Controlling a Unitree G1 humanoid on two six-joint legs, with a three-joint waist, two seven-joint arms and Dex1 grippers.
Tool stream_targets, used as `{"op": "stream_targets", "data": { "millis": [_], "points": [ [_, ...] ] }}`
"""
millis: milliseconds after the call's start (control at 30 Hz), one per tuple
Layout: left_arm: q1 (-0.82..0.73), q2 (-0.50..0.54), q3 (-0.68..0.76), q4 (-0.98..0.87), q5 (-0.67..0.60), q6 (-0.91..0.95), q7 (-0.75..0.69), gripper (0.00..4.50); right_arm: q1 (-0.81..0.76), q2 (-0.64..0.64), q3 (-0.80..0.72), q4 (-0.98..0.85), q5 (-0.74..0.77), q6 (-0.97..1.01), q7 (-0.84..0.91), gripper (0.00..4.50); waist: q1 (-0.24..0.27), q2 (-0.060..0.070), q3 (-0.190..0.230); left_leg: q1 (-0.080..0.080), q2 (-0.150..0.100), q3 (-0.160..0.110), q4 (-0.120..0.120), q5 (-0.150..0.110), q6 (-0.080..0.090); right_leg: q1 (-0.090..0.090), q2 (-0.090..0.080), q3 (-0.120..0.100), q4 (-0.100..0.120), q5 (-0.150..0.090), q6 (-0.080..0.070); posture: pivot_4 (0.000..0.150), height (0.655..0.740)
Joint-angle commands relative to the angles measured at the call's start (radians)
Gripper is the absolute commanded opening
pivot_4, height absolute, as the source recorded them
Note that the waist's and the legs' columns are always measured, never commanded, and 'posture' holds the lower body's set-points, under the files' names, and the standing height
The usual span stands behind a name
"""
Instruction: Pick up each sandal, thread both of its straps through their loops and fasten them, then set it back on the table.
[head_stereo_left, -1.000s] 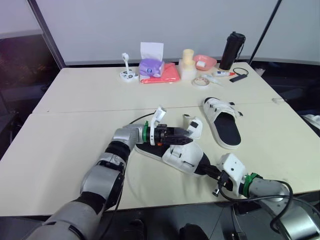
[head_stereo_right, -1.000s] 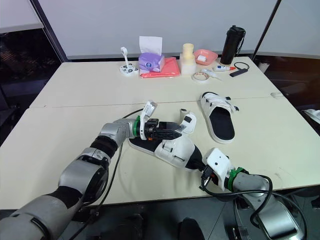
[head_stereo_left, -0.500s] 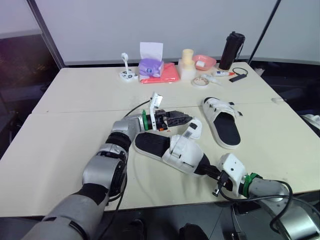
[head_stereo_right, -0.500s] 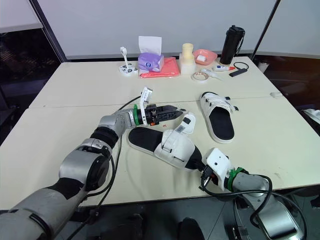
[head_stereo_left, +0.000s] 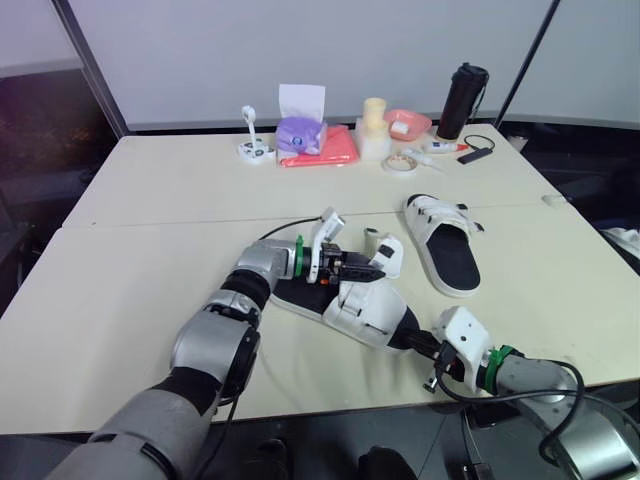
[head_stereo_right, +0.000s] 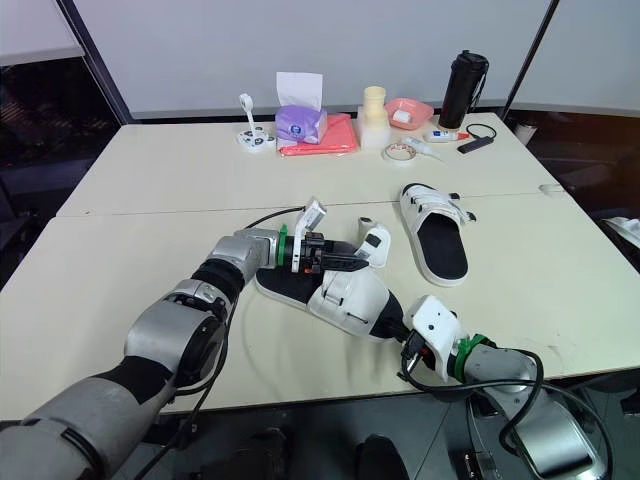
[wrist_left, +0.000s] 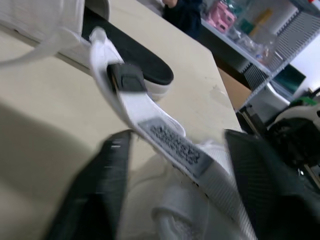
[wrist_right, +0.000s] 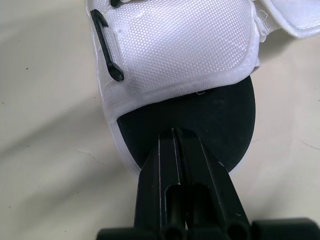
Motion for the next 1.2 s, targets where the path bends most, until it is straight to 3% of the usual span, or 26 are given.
{"op": "stream_targets", "data": {
  "millis": [33, 100, 133, 800, 833, 867, 1000, 1200],
  "points": [
    [-0.020, -0.007, -0.004, -0.014, 0.008, -0.006, -0.029, 1.09, 0.025, 0.000, 0.022, 0.022, -0.017, 0.034, 0.000, 0.00, 0.000, 0.000, 0.000, 0.000, 0.000, 0.000, 0.000, 0.000, 0.000, 0.000, 0.000, 0.000, 0.000, 0.000, 0.000, 0.150, 0.7400],
    [-0.023, -0.007, 0.000, -0.015, 0.007, -0.002, -0.036, 0.09, 0.024, 0.000, 0.024, 0.022, -0.018, 0.034, -0.002, 0.00, 0.000, 0.000, 0.000, 0.000, 0.000, 0.000, 0.000, 0.000, 0.000, 0.000, 0.000, 0.000, 0.000, 0.000, 0.000, 0.150, 0.7400],
    [-0.024, -0.007, 0.001, -0.016, 0.006, 0.000, -0.038, 0.04, 0.024, 0.000, 0.024, 0.022, -0.018, 0.033, -0.002, 0.00, 0.000, 0.000, 0.000, 0.000, 0.000, 0.000, 0.000, 0.000, 0.000, 0.000, 0.000, 0.000, 0.000, 0.000, 0.000, 0.150, 0.7400],
    [0.094, 0.053, 0.007, -0.129, 0.003, 0.015, 0.012, 0.04, 0.004, -0.004, 0.030, 0.044, -0.018, 0.023, 0.004, 0.00, -0.004, 0.000, 0.000, 0.001, 0.000, 0.000, 0.000, 0.000, 0.000, 0.000, 0.000, 0.000, 0.001, 0.000, 0.000, 0.150, 0.7400],
    [0.096, 0.053, 0.008, -0.135, 0.001, 0.019, 0.017, 0.83, 0.003, -0.005, 0.030, 0.046, -0.019, 0.022, 0.005, 0.00, -0.004, 0.000, 0.000, 0.001, 0.000, 0.000, 0.000, 0.000, 0.000, 0.000, 0.000, 0.000, 0.001, 0.000, 0.000, 0.150, 0.7400],
    [0.098, 0.053, 0.009, -0.140, 0.000, 0.018, 0.025, 1.15, 0.002, -0.005, 0.031, 0.046, -0.020, 0.021, 0.006, 0.00, -0.004, 0.000, 0.000, 0.001, 0.000, 0.000, 0.000, 0.000, 0.000, 0.000, 0.000, 0.000, 0.001, 0.000, 0.000, 0.150, 0.7400],
    [0.112, 0.056, 0.014, -0.165, -0.013, 0.023, 0.040, 3.12, -0.001, -0.005, 0.032, 0.046, -0.021, 0.021, 0.008, 0.00, -0.003, 0.000, 0.000, 0.001, 0.000, 0.000, 0.000, 0.000, 0.000, 0.001, 0.000, 0.000, 0.001, 0.000, 0.000, 0.150, 0.7400],
    [0.136, 0.052, 0.007, -0.197, -0.017, 0.018, 0.053, 3.12, -0.003, -0.004, 0.034, 0.050, -0.024, 0.017, 0.009, 0.00, -0.002, 0.000, -0.001, 0.001, 0.000, 0.000, 0.000, 0.000, 0.000, 0.001, 0.000, 0.000, 0.002, 0.000, 0.000, 0.150, 0.7400]
  ]
}}
